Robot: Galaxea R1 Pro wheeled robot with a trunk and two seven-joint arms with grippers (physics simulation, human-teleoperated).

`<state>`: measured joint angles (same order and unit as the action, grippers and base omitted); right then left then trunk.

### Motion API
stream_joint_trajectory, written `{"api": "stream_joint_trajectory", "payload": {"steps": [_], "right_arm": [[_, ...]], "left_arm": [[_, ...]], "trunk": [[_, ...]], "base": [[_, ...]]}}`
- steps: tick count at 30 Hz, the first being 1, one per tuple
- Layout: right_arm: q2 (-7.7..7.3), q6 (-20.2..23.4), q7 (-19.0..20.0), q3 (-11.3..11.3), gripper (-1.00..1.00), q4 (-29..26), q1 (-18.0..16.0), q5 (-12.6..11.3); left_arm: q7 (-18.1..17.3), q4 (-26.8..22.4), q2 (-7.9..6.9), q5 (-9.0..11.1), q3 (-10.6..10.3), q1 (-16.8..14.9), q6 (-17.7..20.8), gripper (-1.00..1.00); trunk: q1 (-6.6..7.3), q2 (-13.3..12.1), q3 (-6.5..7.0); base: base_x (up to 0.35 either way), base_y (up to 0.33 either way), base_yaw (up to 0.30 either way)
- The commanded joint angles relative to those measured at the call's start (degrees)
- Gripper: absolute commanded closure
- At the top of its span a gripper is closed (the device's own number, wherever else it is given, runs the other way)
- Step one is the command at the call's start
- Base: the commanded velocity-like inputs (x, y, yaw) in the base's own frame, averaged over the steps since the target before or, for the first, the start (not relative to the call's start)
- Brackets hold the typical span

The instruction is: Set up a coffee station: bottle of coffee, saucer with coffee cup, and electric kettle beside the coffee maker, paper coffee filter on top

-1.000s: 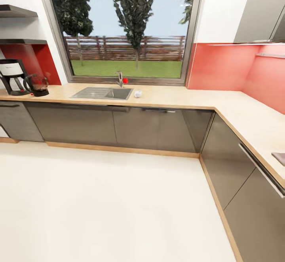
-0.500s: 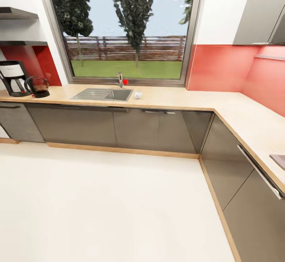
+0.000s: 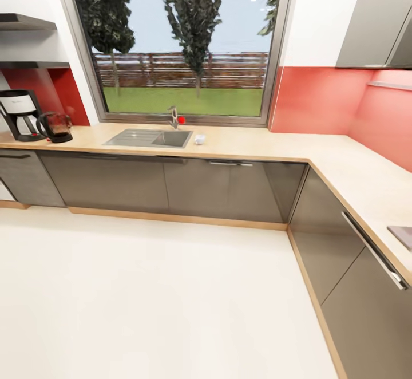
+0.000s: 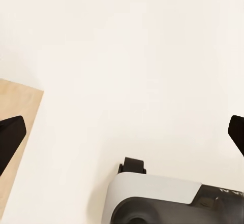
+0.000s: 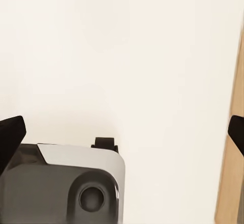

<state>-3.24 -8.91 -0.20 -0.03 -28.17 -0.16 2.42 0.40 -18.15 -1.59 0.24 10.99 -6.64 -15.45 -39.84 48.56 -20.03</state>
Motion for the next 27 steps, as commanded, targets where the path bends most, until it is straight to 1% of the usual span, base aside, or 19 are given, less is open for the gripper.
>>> {"api": "stream_joint_trajectory", "payload": {"steps": [1, 8, 10, 27], "right_arm": [[-0.01, -0.14, -0.03, -0.04, -1.00, -0.01, -0.02, 0.24], [0.05, -0.14, -0.06, -0.13, -1.00, -0.15, -0.02, 0.16], [0.07, -0.14, -0.06, -0.18, -1.00, -0.24, -0.02, 0.14], [0.08, -0.23, -0.07, -0.23, -1.00, -0.30, -0.02, 0.10]], "left_arm": [[0.04, 0.05, 0.01, 0.02, 0.06, -0.04, -0.20, -1.00], [0.04, 0.05, 0.01, 0.05, 0.08, -0.04, -0.19, -1.00], [0.04, 0.05, 0.01, 0.04, 0.09, -0.04, -0.19, -1.00], [0.04, 0.05, 0.06, 0.02, 0.00, -0.04, -0.24, -1.00]], "trunk": [[0.22, -0.37, 0.13], [1.76, -3.18, 1.38], [2.20, -3.98, 1.74], [5.93, -10.80, 4.79]], "base": [[0.000, 0.000, 0.000], [0.000, 0.000, 0.004], [0.000, 0.000, 0.142], [0.000, 0.000, 0.258]]}}
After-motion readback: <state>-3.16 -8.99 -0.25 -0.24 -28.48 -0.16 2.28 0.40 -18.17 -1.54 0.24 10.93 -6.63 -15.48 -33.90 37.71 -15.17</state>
